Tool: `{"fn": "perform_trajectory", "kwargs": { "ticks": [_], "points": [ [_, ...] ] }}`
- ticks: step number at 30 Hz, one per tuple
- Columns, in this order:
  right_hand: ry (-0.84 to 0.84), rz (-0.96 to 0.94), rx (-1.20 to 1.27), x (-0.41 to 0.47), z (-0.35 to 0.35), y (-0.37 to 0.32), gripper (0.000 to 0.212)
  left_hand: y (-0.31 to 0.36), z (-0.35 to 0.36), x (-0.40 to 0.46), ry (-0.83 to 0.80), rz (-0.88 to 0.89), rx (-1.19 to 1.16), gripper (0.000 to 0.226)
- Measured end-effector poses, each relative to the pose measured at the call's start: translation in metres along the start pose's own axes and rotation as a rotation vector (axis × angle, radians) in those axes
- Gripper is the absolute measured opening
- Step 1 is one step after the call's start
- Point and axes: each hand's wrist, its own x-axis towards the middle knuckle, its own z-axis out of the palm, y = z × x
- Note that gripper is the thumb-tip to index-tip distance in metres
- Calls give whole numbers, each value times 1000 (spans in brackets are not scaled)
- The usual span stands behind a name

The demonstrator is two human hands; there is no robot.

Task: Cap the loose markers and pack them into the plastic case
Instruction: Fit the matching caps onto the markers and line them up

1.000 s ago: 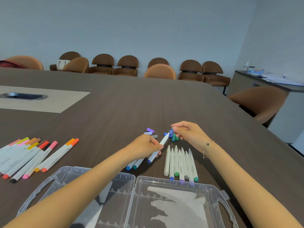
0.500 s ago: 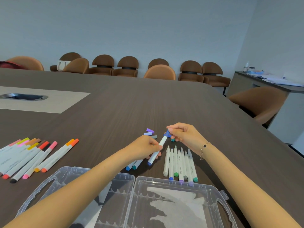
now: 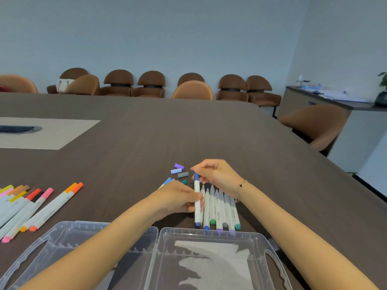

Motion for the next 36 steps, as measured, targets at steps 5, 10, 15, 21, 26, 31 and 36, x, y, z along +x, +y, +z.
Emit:
{"fn": "perform_trajectory", "kwargs": {
  "ticks": [5, 10, 15, 21, 26, 31, 36],
  "points": [
    [101, -28, -111, 2, -29, -9, 23, 9, -4, 7, 231, 79, 630, 29],
    [359, -8, -183, 8, -62, 16, 20, -4, -2, 5, 333, 61, 867, 34],
    [320, 16, -566, 16, -68, 41, 25, 0, 12, 9, 326, 180, 767, 28],
    [101, -13, -934, 19, -61, 50, 38, 0, 28, 21, 237, 79, 849, 27],
    [149, -75, -1135, 18, -63, 48, 27, 7, 34, 14, 189, 27, 904, 34],
    [159, -17, -379, 9, -55, 24, 29, 2, 21, 17, 182, 66, 687, 27],
    [84, 70, 55, 6, -40, 3, 18, 7, 13, 11, 237, 170, 532, 20]
  ]
}}
